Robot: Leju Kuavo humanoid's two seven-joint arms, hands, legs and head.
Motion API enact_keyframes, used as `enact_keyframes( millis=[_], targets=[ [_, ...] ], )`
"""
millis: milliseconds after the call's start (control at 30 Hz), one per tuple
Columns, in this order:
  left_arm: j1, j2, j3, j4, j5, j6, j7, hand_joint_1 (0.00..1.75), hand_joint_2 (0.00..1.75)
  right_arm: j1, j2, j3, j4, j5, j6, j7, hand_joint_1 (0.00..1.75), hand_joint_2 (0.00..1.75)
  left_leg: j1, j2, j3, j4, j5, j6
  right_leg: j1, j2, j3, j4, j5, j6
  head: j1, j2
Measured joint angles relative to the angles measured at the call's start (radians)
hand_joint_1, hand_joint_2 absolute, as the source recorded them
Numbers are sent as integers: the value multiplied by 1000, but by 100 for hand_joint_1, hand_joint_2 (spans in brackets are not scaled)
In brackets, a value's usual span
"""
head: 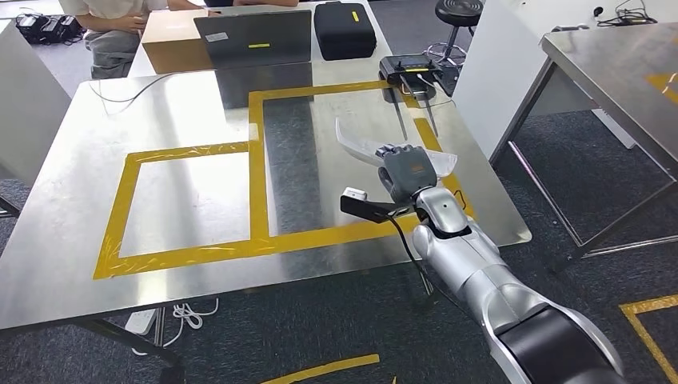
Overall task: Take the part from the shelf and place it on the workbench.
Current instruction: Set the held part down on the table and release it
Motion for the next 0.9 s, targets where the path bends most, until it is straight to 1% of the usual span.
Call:
enact_keyframes(
  millis=[100, 200, 333, 567, 700, 800, 900],
  targets=[
    [0, 0, 0, 0, 0, 3, -3, 0, 175, 4, 7, 0, 3, 1, -2, -3, 0, 0, 0, 0, 0, 0, 0, 0, 0, 0, 0, 0, 0, 0, 0, 0],
    [0, 0, 0, 0, 0, 7, -3, 0, 175, 5, 11, 0, 4, 1, -3, -11, 0, 0, 0, 0, 0, 0, 0, 0, 0, 0, 0, 0, 0, 0, 0, 0],
    [1, 0, 0, 0, 3, 22, 6, 0, 0, 4, 16, 0, 4, 0, -4, -18, 0, 0, 0, 0, 0, 0, 0, 0, 0, 0, 0, 0, 0, 0, 0, 0],
    [1, 0, 1, 0, 11, 43, 32, 0, 0, 3, 21, 0, 4, 1, -8, -28, 0, 0, 0, 0, 1, 0, 0, 0, 0, 0, 0, 1, 0, 0, 0, 0],
    [1, 0, 5, 1, 21, 48, 58, 0, 0, 0, 25, 0, 3, -11, -42, -39, 0, 0, 0, 0, 1, 0, 0, 0, 0, 0, 0, 1, 0, 0, 0, 0],
    [1, 0, 7, 2, 23, 52, 77, 0, 0, -9, 31, 0, 0, -18, -76, -47, 0, 0, -5, 0, 0, 3, -2, 2, -2, 0, 1, -1, 1, 3, 0, 0],
    [1, 1, 11, 2, 23, 57, 91, 0, 0, -19, 36, 0, -15, -20, -101, -55, 0, 0, -10, 0, 0, 5, -4, 8, -6, 0, 2, -2, 2, 10, 0, 0]
  ],
)
